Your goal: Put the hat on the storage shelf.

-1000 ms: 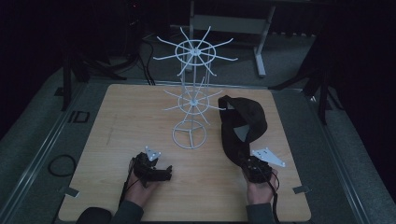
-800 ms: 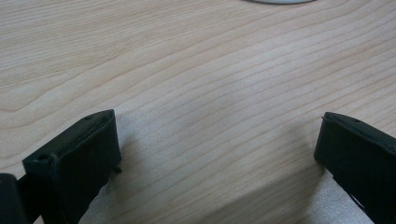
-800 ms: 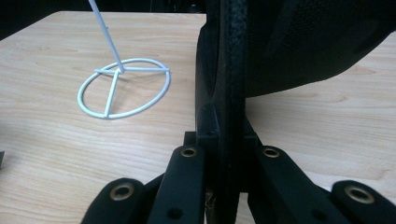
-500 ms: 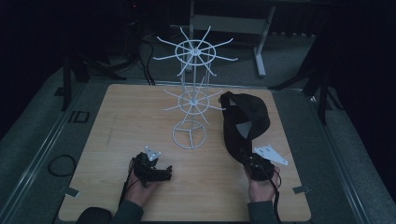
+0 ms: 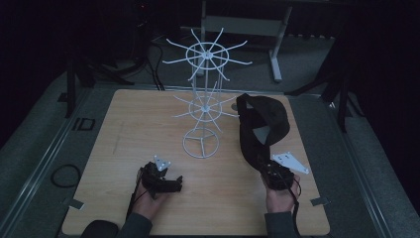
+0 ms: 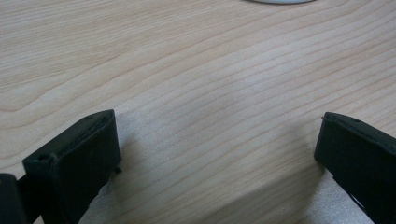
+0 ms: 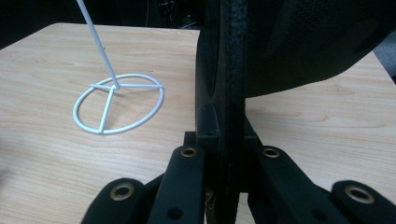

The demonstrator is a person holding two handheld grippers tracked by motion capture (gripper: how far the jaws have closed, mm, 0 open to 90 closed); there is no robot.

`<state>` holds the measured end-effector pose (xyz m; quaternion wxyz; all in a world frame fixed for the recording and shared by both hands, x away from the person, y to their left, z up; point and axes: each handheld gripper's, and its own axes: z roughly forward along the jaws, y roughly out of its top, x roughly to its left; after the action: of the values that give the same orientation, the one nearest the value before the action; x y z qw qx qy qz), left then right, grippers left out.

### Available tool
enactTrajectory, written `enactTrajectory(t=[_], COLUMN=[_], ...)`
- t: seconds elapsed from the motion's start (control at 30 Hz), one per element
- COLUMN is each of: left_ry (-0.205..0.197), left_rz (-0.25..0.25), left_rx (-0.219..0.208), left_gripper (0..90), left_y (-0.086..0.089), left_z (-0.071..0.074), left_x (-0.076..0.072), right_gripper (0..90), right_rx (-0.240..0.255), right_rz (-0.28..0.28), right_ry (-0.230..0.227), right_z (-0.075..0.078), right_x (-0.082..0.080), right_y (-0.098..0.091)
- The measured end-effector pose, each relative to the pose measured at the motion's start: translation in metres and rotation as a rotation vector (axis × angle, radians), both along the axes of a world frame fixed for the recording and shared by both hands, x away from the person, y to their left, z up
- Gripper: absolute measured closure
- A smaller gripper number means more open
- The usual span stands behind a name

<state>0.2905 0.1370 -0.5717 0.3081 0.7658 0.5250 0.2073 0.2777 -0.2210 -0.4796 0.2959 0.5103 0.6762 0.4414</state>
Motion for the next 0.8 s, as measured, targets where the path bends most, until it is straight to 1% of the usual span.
enactTrajectory(t=[0.8], left_ry=[0.0], left_rz=[-0.002], left_rx=[0.002], left_gripper=[0.2], left_y=[0.0], left_z=[0.0], left_x=[0.0], right_gripper=[86.6], right_rx=[0.003], right_rz=[0.009], right_ry=[-0.033], right_z=[0.016], right_x=[0.003], right_y=[0.001])
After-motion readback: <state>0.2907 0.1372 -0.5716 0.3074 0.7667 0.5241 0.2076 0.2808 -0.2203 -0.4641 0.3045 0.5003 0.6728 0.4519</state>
